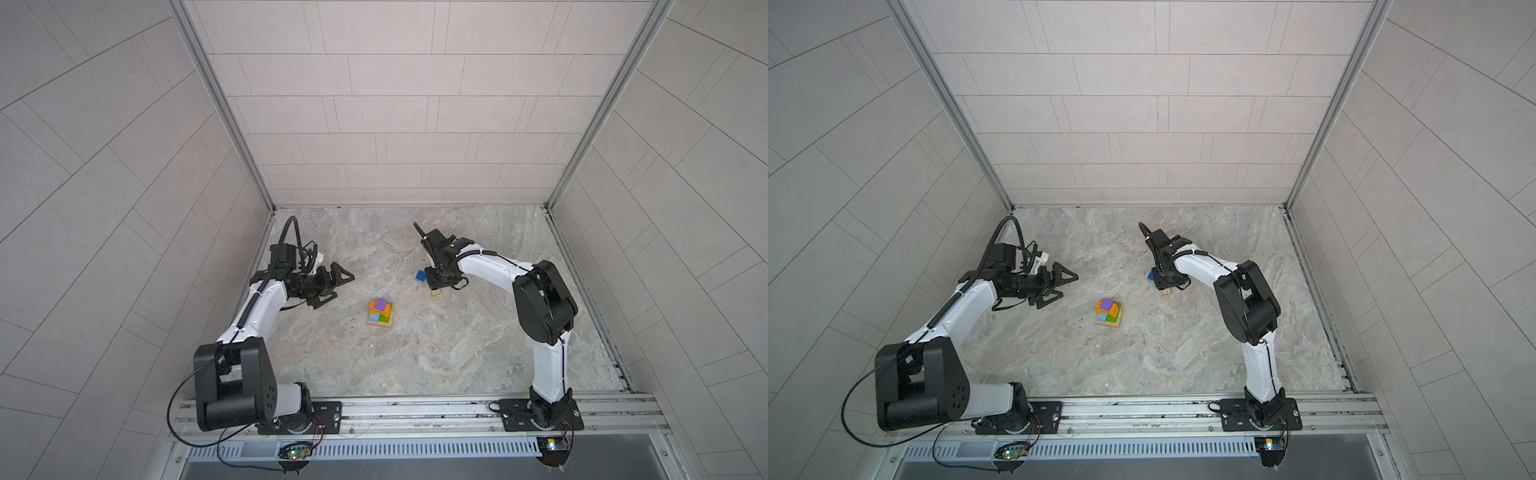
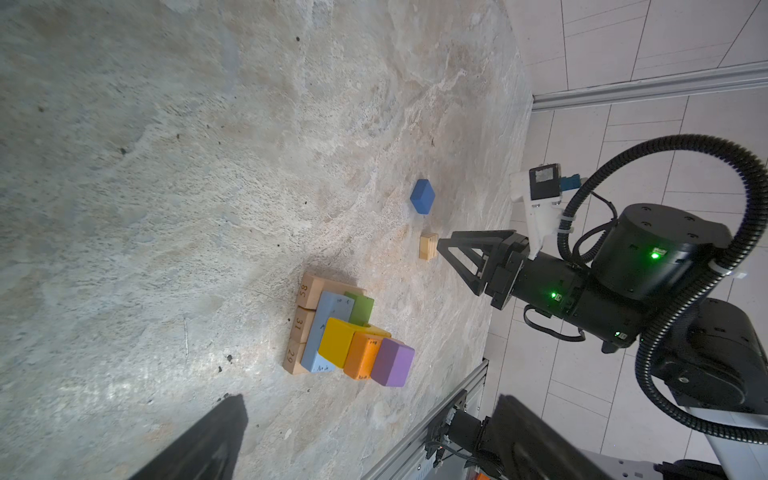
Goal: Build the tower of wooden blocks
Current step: 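Lower the right gripper onto the small wood block and close it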
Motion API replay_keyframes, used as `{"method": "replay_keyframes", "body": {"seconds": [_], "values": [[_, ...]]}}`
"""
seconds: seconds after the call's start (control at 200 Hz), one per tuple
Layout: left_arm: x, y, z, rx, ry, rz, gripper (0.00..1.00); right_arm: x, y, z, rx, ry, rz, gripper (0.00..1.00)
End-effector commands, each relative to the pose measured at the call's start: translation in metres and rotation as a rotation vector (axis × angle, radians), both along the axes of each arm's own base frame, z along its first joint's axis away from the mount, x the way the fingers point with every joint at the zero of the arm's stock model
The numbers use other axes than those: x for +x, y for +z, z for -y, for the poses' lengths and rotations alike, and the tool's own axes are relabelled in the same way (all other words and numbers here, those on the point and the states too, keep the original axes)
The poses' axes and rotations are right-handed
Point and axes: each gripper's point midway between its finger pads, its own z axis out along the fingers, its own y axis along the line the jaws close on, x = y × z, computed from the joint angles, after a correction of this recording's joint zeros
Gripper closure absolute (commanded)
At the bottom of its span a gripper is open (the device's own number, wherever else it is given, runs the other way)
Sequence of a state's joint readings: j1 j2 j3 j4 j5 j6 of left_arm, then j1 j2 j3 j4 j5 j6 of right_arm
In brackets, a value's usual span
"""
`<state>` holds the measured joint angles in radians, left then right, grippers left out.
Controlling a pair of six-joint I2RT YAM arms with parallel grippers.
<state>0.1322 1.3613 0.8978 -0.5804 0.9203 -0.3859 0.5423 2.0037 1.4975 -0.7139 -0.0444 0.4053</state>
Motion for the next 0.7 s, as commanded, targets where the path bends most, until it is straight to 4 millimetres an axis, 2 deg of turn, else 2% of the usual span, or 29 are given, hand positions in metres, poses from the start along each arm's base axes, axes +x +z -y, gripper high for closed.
{"method": "replay_keyframes", "body": {"seconds": [0.0, 0.695], "values": [[-0.003, 0.004, 0.002, 0.001, -0.009, 0.016, 0.00, -0.007, -0.009, 0.000, -0.019, -0.006, -0.027, 0.55], [-0.003, 0.002, 0.002, 0.004, -0.010, 0.011, 0.00, -0.014, -0.022, -0.001, -0.061, 0.007, -0.050, 0.60]]}}
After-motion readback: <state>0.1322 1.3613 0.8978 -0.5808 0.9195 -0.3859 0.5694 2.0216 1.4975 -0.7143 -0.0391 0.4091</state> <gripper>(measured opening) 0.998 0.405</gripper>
